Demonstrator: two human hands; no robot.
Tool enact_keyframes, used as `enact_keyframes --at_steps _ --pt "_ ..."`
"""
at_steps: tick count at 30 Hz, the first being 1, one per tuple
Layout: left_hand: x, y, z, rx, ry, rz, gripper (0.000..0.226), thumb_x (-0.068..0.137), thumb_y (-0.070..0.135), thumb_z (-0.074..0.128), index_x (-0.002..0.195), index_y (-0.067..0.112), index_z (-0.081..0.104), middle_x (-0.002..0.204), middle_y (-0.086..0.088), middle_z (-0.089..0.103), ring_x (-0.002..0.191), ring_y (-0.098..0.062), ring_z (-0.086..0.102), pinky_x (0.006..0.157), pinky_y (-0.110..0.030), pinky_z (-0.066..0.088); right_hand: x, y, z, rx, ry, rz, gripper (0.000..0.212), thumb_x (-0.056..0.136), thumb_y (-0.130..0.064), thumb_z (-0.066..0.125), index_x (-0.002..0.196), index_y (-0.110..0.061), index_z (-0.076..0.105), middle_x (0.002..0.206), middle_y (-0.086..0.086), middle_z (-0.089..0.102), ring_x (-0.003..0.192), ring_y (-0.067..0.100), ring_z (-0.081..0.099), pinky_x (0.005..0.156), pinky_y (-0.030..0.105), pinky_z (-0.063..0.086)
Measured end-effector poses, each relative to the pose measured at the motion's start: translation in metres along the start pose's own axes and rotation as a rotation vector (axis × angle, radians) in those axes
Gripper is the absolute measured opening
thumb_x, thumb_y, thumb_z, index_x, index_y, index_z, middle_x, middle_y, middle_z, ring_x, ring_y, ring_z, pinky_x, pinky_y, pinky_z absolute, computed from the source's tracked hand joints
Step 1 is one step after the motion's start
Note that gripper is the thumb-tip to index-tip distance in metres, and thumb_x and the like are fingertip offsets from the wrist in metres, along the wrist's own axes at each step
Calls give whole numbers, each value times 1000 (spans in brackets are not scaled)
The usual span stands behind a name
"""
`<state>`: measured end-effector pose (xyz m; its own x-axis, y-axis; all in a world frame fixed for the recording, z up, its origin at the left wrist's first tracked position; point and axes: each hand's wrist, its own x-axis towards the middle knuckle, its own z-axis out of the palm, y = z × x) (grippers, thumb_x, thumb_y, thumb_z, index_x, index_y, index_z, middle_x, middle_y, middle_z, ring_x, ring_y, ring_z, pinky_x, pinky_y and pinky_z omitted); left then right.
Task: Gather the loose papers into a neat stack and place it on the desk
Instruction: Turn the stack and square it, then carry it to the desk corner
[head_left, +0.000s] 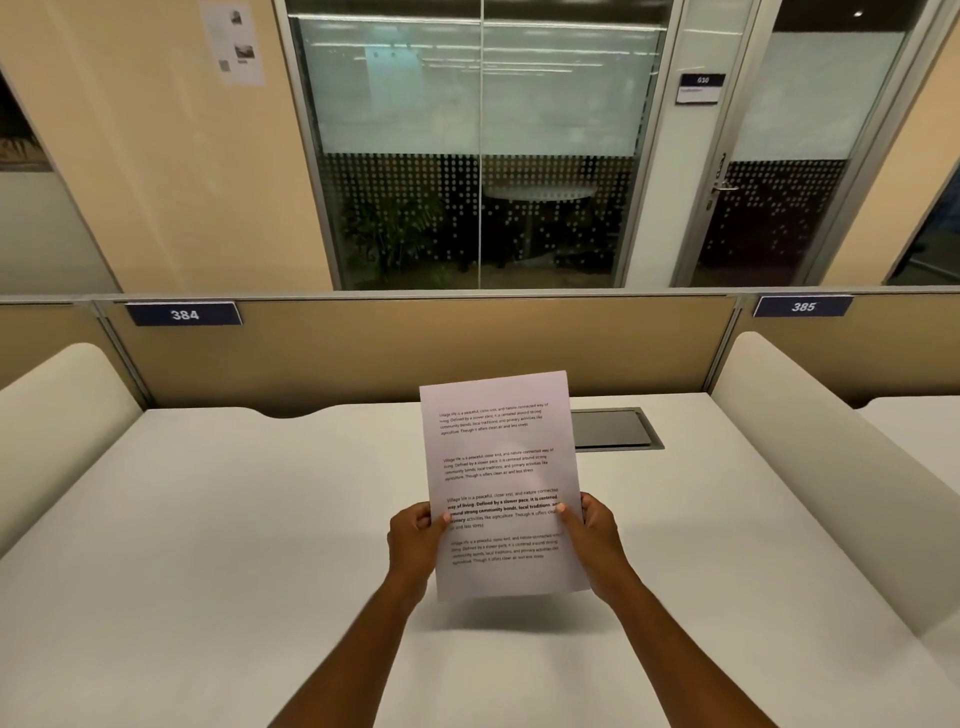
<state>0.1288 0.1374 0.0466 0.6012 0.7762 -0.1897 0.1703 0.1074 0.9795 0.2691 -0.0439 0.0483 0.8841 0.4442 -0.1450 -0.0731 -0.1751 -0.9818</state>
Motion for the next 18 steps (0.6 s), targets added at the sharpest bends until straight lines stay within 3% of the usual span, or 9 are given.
enact_keyframes --at_steps 3,11,18 --pt "-1 -7 -3 13 23 -20 7 89 5 66 85 7 72 92 -12 75 88 -36 72 78 -46 61 -6 7 2 -9 4 35 6 98 -24 54 99 -22 59 96 -4 71 79 14 70 52 15 50" --pt "-1 -4 -5 25 18 -28 5 87 4 67 89 3 72 93 -12 76 82 -31 73 73 -39 61 -2 12 2 -31 -19 93 19 99 -22 52 113 -11 60 106 5 70 88 23 69 63 26 54" --pt "2 -5 -7 42 65 -7 8 86 2 67 86 7 73 90 -14 76 84 -36 73 78 -46 61 10 18 4 -52 -83 109 19 100 -14 47 112 -8 60 113 10 68 96 26 67 79 34 56"
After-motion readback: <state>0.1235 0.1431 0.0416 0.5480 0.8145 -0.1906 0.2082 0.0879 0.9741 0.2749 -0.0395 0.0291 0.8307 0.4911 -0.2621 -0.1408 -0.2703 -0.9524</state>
